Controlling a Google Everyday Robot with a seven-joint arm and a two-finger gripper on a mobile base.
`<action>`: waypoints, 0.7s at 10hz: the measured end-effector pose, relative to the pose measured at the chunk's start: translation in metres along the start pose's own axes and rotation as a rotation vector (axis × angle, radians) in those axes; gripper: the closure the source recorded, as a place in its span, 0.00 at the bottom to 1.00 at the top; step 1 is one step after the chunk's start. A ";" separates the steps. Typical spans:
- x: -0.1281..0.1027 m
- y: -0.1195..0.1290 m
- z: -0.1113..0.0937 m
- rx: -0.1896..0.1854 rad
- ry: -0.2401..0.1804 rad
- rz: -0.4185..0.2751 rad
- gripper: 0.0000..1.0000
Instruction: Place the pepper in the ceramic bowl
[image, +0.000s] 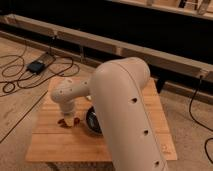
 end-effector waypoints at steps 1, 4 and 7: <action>-0.002 -0.002 -0.008 0.011 -0.013 -0.005 1.00; 0.004 -0.011 -0.039 0.056 -0.061 -0.004 1.00; 0.028 -0.021 -0.069 0.098 -0.092 0.022 1.00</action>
